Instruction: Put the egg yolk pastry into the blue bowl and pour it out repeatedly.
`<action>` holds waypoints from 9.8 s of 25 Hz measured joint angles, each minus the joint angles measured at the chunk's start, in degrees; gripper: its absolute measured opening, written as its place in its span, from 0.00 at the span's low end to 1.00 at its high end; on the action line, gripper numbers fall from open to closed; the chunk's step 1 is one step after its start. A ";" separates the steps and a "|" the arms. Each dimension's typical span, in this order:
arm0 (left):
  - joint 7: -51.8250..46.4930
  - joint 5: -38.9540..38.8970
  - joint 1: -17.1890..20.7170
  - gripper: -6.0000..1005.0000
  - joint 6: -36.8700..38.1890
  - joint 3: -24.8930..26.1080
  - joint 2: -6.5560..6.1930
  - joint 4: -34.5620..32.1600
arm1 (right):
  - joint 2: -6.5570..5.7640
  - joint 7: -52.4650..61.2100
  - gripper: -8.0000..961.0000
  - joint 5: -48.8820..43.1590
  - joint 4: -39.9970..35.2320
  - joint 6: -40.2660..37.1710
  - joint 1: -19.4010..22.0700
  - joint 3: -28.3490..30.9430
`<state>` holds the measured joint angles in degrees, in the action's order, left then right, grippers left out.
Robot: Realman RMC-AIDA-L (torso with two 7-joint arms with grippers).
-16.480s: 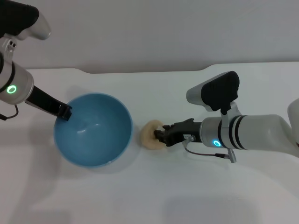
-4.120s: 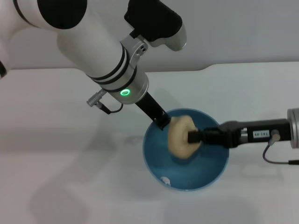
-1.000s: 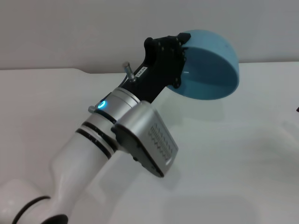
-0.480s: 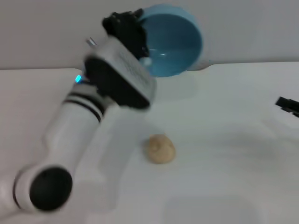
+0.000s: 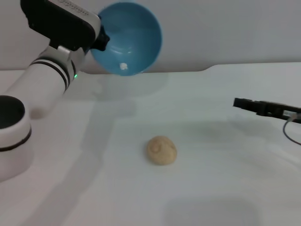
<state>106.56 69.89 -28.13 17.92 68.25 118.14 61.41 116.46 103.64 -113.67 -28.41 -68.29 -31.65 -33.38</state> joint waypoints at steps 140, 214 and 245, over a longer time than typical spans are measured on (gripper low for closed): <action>62.45 -84.28 -20.74 0.02 61.74 2.17 -0.11 13.95 | 1.60 -0.74 0.15 22.06 -12.62 4.91 -0.70 -45.98; 62.54 -104.30 -30.65 0.31 56.15 -14.15 0.43 1.78 | 1.75 -5.78 0.45 20.70 -14.97 12.26 4.94 -29.98; 62.15 -67.96 -4.73 0.41 12.52 -1.19 -0.02 8.96 | 1.82 -5.78 0.45 20.70 -10.72 15.71 5.28 -27.71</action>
<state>168.71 1.92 -32.86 30.44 67.05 118.13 70.36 118.28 97.86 -92.97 -39.13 -52.57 -26.37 -61.10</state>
